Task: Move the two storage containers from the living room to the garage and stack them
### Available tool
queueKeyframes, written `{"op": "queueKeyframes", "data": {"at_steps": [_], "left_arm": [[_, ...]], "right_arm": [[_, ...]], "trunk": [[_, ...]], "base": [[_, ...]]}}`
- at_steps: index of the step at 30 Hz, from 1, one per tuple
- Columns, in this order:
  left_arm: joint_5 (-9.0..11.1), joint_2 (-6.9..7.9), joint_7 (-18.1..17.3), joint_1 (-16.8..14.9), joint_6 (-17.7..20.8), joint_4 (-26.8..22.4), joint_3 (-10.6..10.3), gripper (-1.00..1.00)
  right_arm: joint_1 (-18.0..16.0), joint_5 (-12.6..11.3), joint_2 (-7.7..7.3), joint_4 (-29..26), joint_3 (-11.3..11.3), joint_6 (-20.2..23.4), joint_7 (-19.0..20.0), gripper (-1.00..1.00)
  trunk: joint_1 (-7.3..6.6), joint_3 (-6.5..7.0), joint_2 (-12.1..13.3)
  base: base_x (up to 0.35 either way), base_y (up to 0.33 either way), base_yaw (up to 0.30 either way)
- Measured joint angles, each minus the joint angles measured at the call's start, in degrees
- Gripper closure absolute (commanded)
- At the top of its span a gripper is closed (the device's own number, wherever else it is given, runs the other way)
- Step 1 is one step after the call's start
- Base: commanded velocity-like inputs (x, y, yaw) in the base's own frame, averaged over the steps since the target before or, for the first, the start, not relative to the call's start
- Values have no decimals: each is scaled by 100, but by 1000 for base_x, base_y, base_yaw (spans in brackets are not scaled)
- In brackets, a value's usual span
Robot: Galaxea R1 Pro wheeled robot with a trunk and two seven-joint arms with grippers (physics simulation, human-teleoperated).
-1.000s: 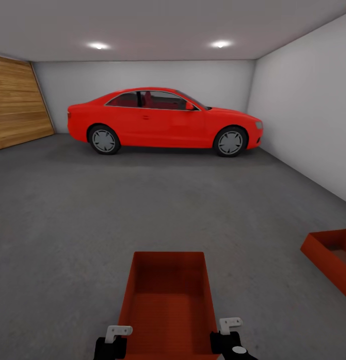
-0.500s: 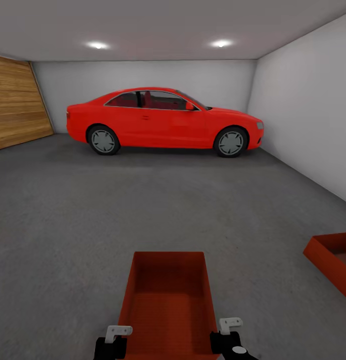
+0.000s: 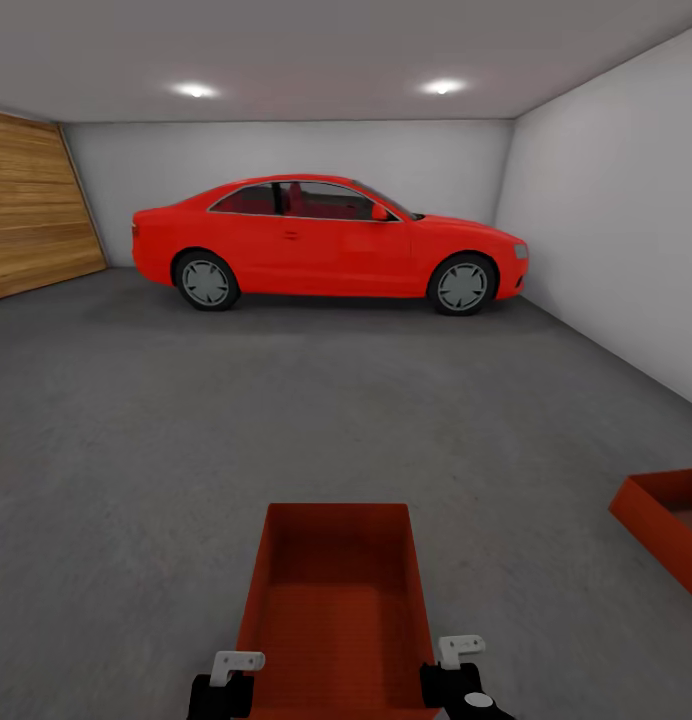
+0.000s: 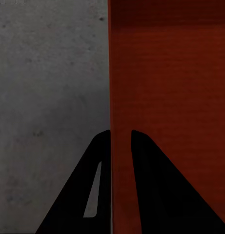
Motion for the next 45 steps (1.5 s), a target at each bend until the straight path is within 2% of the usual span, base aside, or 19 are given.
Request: {"op": "queueKeyframes", "data": {"at_steps": [45], "left_arm": [[0, 0, 0, 0, 0, 0, 0, 100]], "right_arm": [[0, -1, 0, 0, -1, 0, 0, 100]], "trunk": [[2, 0, 0]], "base": [[87, 0, 0]]}}
